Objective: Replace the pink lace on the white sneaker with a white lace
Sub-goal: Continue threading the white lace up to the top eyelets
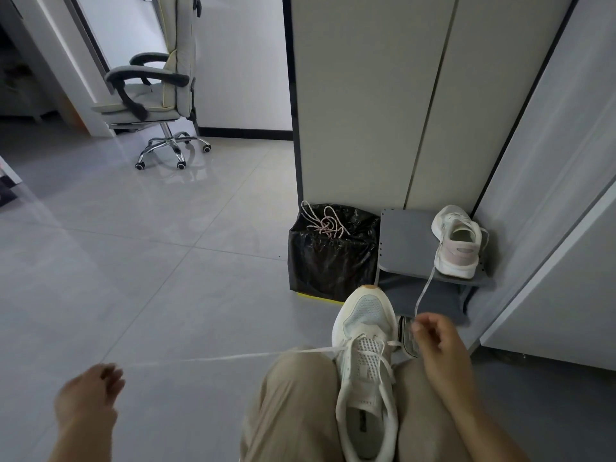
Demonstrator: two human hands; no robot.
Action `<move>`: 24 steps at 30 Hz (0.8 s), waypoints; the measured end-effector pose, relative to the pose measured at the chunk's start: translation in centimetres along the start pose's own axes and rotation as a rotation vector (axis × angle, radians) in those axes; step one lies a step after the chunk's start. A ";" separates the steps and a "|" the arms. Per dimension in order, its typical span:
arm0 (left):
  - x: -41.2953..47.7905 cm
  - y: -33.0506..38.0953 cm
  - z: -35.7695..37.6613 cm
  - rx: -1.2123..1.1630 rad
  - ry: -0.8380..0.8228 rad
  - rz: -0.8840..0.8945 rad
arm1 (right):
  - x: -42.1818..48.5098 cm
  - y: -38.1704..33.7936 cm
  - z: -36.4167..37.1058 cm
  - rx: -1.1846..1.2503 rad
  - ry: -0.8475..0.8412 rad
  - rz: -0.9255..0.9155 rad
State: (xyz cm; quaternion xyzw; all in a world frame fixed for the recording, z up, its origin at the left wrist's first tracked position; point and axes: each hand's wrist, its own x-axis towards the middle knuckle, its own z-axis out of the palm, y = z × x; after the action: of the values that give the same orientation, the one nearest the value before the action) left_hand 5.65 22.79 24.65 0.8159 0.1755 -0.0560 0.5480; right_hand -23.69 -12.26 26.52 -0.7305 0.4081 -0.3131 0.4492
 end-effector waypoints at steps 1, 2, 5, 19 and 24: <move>-0.5 -0.5 0.5 0.096 0.024 -0.003 | -0.2 -0.2 0.2 -0.030 -0.036 -0.014; -1.7 -0.5 1.8 0.182 0.051 0.004 | -0.2 -0.5 0.4 -0.076 -0.082 -0.037; -7.2 0.6 6.5 0.348 -0.032 0.316 | -0.5 -0.9 0.4 -0.244 -0.237 -0.067; -21.3 4.7 16.6 0.756 -0.731 1.068 | -0.6 -1.8 -1.5 0.463 -0.221 0.176; -19.3 4.3 16.9 0.638 -0.855 1.047 | -0.7 -2.1 -0.7 0.746 -0.237 0.218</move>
State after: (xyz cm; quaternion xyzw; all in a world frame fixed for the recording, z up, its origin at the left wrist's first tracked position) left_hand -9.13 1.51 27.26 0.8191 -0.4891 -0.1483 0.2603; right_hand -23.91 -11.38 28.67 -0.5009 0.2870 -0.3038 0.7579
